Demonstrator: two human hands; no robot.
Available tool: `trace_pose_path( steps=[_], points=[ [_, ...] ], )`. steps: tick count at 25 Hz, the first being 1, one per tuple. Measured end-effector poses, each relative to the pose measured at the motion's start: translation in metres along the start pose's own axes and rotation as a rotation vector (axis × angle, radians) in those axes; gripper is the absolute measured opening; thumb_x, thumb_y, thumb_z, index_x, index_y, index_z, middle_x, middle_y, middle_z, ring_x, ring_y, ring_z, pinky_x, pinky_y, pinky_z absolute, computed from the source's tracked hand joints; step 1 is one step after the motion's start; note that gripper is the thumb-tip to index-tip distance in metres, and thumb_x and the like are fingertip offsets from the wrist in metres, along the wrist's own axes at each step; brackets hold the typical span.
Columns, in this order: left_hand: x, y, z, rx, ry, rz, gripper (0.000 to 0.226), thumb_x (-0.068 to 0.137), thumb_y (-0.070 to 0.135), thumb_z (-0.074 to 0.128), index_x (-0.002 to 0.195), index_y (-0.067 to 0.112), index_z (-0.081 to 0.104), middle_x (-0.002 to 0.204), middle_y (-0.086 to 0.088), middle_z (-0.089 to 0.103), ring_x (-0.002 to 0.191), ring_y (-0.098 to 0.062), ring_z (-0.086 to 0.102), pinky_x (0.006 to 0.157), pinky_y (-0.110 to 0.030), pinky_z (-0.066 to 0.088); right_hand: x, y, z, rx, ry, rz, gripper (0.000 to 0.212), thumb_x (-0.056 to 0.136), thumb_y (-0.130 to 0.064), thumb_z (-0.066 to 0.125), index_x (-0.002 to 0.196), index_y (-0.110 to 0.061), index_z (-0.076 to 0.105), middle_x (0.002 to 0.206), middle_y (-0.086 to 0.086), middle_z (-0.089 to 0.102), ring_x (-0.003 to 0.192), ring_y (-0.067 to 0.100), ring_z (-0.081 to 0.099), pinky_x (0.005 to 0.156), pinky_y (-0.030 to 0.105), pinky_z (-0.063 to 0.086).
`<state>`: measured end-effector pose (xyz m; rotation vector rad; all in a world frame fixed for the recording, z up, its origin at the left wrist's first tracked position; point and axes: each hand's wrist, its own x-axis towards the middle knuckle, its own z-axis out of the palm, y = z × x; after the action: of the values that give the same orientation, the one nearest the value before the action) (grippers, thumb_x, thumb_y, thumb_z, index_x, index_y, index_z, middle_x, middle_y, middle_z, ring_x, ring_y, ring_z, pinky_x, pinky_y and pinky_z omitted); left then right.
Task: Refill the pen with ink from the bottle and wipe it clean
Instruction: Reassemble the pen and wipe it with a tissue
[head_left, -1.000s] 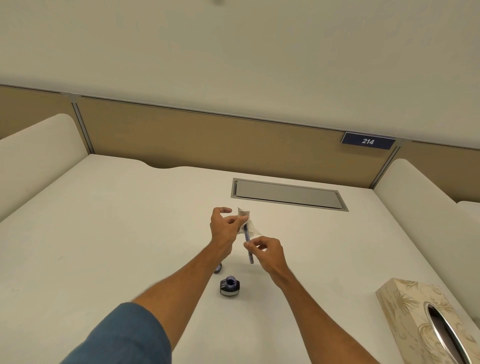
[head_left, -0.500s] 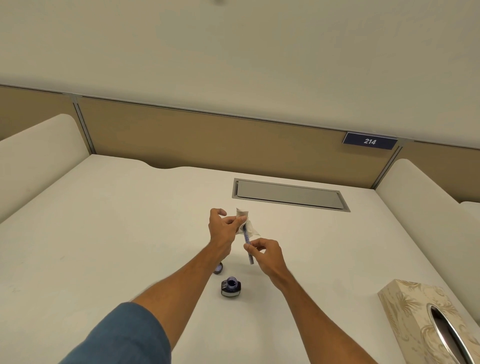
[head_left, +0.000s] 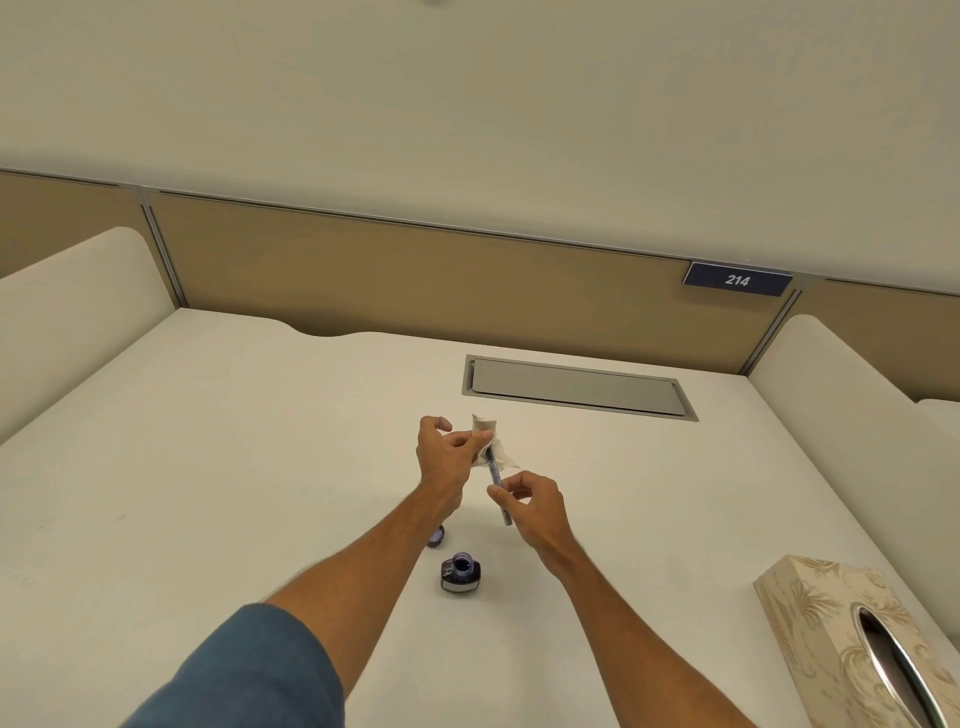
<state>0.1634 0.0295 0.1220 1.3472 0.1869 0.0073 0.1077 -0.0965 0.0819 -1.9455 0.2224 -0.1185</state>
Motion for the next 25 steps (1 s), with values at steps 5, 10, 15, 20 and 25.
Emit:
trace_pose_path(
  steps=[5,10,15,20,25],
  points=[
    [0.001,-0.002,-0.001,0.015,0.002,-0.005,0.048,0.076,0.002,0.078,0.094,0.012,0.034,0.087,-0.02,0.068,0.072,-0.028,0.065,0.062,-0.028,0.053,-0.002,0.003,-0.001,-0.025,-0.032,0.012,0.024,0.087,-0.033,0.068,0.093,-0.011,0.072,0.09,-0.001,0.07,0.081,0.013,0.057,0.073,0.031,0.045],
    [-0.002,-0.004,0.001,0.027,-0.002,-0.016,0.048,0.075,0.003,0.079,0.089,0.014,0.035,0.085,-0.019,0.068,0.072,-0.029,0.065,0.063,-0.029,0.053,-0.002,0.0,-0.001,-0.032,0.032,0.028,0.024,0.081,-0.034,0.074,0.086,-0.011,0.067,0.091,0.003,0.07,0.082,0.017,0.059,0.078,0.038,0.049],
    [-0.005,-0.01,0.001,0.071,0.001,-0.024,0.047,0.075,0.004,0.08,0.09,0.012,0.036,0.089,-0.021,0.069,0.072,-0.027,0.066,0.064,-0.031,0.056,-0.006,0.005,-0.005,-0.108,0.039,0.061,0.018,0.082,-0.037,0.07,0.082,-0.019,0.071,0.086,-0.003,0.07,0.079,0.019,0.061,0.073,0.04,0.052],
    [-0.007,-0.012,0.003,0.084,-0.005,-0.018,0.046,0.074,0.003,0.08,0.086,0.015,0.037,0.084,-0.019,0.07,0.074,-0.029,0.067,0.075,-0.041,0.058,-0.016,0.003,-0.003,-0.126,0.102,0.062,0.02,0.082,-0.036,0.069,0.081,-0.017,0.073,0.083,-0.004,0.071,0.077,0.021,0.063,0.072,0.041,0.053],
    [-0.014,-0.014,0.006,0.044,0.004,-0.059,0.046,0.075,0.004,0.08,0.095,0.008,0.038,0.085,-0.018,0.068,0.073,-0.027,0.064,0.072,-0.036,0.056,-0.026,0.006,-0.003,-0.149,0.139,0.085,0.018,0.08,-0.038,0.07,0.077,-0.021,0.072,0.082,-0.007,0.071,0.076,0.022,0.064,0.075,0.043,0.054]
  ],
)
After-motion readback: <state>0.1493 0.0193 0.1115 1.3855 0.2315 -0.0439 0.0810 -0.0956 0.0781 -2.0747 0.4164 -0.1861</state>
